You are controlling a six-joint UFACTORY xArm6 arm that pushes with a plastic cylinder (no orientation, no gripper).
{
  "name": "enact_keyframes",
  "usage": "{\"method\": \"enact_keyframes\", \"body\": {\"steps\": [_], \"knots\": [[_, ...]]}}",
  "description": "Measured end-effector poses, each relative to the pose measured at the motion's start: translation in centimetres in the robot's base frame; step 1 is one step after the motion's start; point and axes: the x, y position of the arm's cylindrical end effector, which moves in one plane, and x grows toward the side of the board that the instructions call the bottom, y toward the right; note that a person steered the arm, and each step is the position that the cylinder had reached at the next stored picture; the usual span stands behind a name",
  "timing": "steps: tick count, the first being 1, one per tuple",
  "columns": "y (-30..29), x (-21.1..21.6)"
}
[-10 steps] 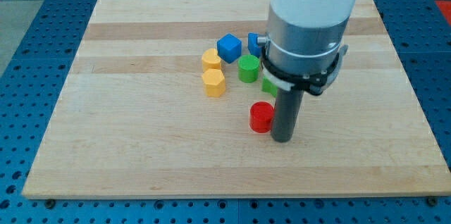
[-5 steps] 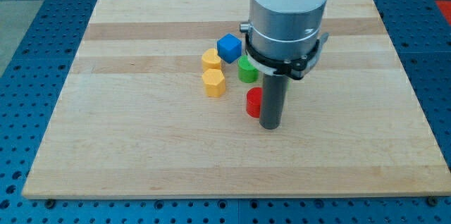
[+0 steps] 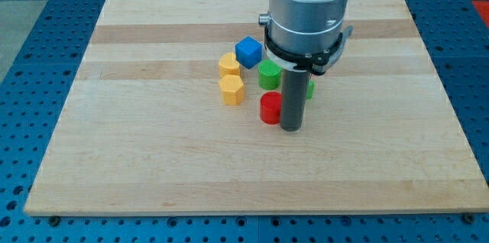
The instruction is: Move the red circle closer to the yellow hexagon
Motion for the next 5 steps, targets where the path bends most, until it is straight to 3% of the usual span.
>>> {"method": "enact_keyframes", "body": {"steps": [5], "knots": [[-0.42, -0.89]]}}
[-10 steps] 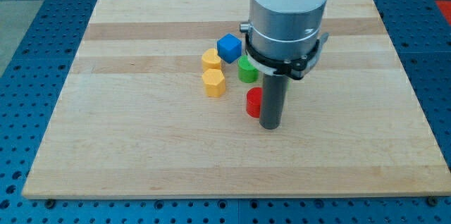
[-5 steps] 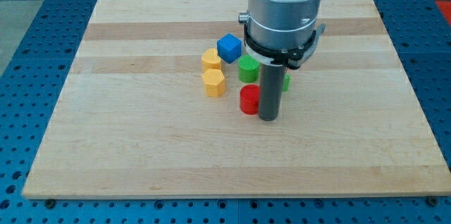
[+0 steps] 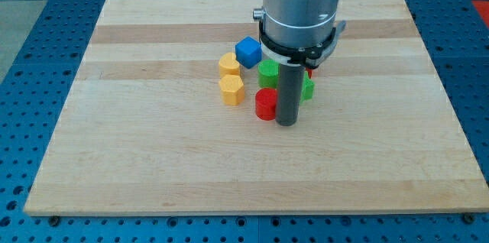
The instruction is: Move the red circle closer to the yellow hexagon
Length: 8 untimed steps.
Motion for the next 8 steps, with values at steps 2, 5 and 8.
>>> {"method": "enact_keyframes", "body": {"steps": [2, 5, 8], "knots": [[-0.9, -0.1], [-1.4, -0.3], [-1.4, -1.1]]}}
